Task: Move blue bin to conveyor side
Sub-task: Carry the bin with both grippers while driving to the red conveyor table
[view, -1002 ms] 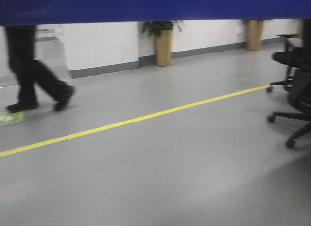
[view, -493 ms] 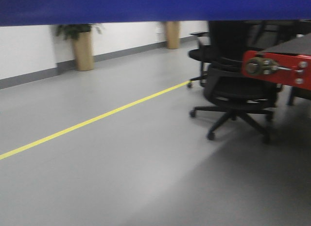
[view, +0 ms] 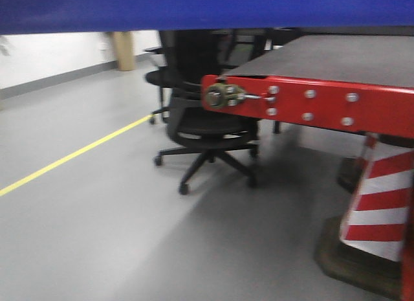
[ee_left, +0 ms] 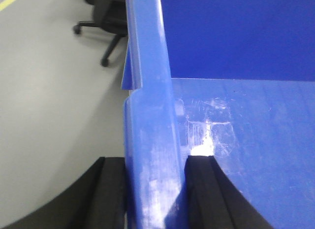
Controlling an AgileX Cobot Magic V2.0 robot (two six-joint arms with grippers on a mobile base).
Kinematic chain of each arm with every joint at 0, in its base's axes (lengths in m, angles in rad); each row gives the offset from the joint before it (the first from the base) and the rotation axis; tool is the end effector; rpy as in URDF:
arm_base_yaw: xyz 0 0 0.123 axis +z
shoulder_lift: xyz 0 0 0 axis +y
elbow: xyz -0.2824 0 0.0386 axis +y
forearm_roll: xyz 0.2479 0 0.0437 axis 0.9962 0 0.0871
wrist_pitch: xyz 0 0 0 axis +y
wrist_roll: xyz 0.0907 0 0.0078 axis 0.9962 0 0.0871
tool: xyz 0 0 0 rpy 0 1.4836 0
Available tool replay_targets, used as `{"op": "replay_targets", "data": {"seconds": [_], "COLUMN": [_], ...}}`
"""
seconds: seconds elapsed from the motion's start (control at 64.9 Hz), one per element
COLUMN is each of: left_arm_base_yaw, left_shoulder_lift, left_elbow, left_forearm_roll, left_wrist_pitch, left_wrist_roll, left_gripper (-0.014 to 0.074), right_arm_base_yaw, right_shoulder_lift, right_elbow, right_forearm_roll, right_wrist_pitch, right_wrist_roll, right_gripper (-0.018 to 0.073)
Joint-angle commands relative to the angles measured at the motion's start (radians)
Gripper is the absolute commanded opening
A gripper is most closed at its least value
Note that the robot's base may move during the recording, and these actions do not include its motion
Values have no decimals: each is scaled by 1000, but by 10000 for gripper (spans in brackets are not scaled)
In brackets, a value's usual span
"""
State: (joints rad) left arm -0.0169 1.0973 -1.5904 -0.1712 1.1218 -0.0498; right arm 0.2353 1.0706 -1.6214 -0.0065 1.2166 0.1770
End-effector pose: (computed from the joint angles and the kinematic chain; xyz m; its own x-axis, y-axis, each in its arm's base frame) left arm 0.1803 -0.0170 0.5017 -0.5249 -0.1141 -0.8435 0.0840 0.9792 -0.1847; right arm 0.1586 0.0374 0.5064 -0.5634 0.0437 -0.8251 -0.1322 0.9810 0.1423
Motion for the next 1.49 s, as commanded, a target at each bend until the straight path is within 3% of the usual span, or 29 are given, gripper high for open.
{"op": "replay_targets", "data": {"seconds": [0.0, 1.479], "left_arm_base_yaw": [-1, -1], "left_shoulder_lift": [-16, -16], "left_elbow": [-16, -16], "left_forearm_roll": [25, 27], "left_wrist_pitch": [-100, -100], "left_wrist_roll": [12, 12], "left_gripper": [-18, -18], "right_arm_base_yaw": [-2, -2], "right_shoulder_lift": [-23, -23], "right_elbow": [-15, -15], "right_forearm_roll": [-61, -61], "right_wrist_pitch": [-101, -103], "right_wrist_roll": [-13, -13], "right_gripper": [-88, -88]}}
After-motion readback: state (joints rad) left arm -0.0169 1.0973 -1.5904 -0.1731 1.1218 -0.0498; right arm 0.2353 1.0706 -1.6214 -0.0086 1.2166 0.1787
